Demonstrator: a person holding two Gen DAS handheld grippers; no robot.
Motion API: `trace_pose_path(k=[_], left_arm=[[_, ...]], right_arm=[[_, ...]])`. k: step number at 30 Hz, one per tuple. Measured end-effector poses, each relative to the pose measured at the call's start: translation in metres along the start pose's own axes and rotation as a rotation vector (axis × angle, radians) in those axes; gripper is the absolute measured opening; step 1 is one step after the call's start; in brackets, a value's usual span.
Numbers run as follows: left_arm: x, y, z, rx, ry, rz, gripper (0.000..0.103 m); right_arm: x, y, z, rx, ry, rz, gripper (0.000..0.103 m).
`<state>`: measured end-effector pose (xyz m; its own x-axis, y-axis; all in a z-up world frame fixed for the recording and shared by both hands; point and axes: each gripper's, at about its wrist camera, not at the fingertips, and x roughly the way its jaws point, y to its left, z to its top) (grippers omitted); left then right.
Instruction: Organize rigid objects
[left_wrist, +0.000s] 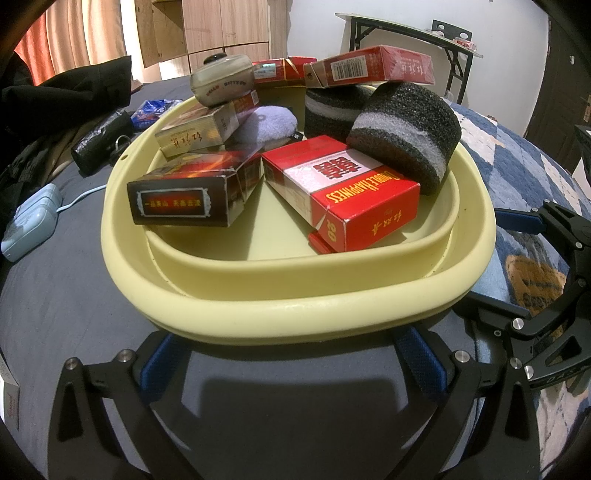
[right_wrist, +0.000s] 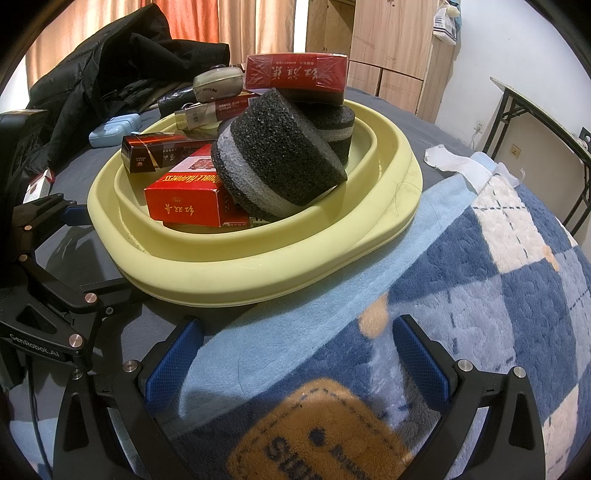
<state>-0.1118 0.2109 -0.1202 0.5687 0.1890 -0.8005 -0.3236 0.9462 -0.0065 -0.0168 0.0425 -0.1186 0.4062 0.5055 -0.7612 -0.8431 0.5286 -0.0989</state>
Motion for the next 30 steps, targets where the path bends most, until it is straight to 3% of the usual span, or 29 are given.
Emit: trace_pose_path(k=[30], left_arm=[[-0.0013,-0.0002,-0.0018,0.002,-0.001,0.003,0.103]], right_arm=[[0.0,-0.0001,0.0001,0.0,0.0,0.0,0.103]])
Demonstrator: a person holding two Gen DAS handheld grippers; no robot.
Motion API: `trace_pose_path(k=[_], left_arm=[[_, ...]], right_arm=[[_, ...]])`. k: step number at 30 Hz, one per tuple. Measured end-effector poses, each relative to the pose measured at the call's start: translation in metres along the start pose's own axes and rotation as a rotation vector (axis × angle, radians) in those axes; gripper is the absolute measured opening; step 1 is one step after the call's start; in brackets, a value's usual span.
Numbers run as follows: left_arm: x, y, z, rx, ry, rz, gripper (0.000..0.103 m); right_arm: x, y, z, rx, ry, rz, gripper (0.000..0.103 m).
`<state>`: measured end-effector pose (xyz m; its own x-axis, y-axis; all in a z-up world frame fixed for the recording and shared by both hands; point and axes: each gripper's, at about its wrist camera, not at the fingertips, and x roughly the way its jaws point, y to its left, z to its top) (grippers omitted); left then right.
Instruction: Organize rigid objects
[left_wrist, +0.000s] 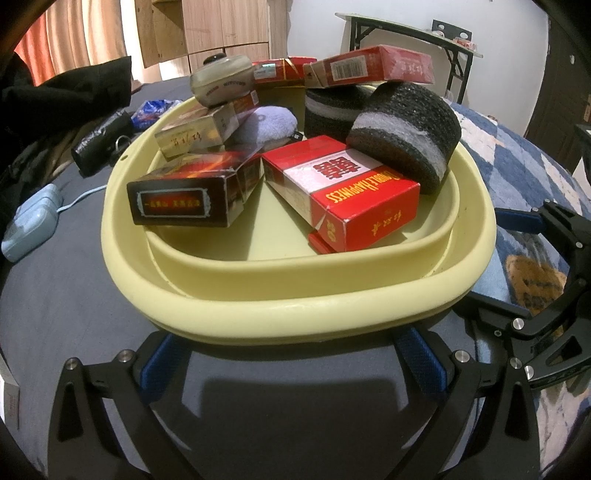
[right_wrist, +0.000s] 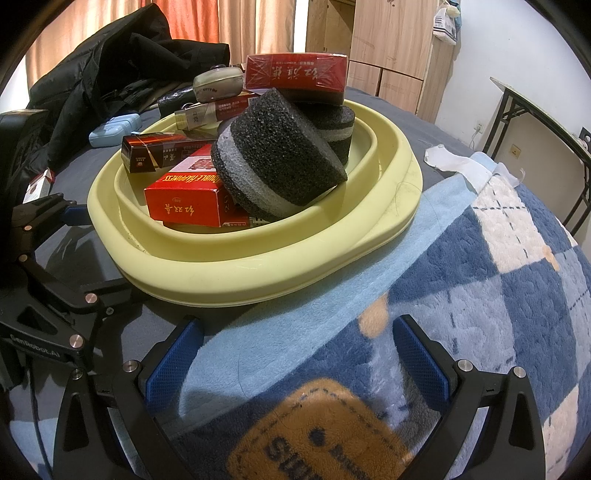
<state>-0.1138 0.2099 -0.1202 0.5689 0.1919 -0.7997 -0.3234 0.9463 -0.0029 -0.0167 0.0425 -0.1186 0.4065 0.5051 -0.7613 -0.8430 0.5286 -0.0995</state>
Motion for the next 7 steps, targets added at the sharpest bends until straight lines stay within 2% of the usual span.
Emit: trace_pose_path(k=[7], left_arm=[[0.0011,0.0066,0.0022,-0.013,-0.005,-0.007,0.103]], right_arm=[[0.0,0.0,-0.0001,0.0,0.0,0.001,0.103]])
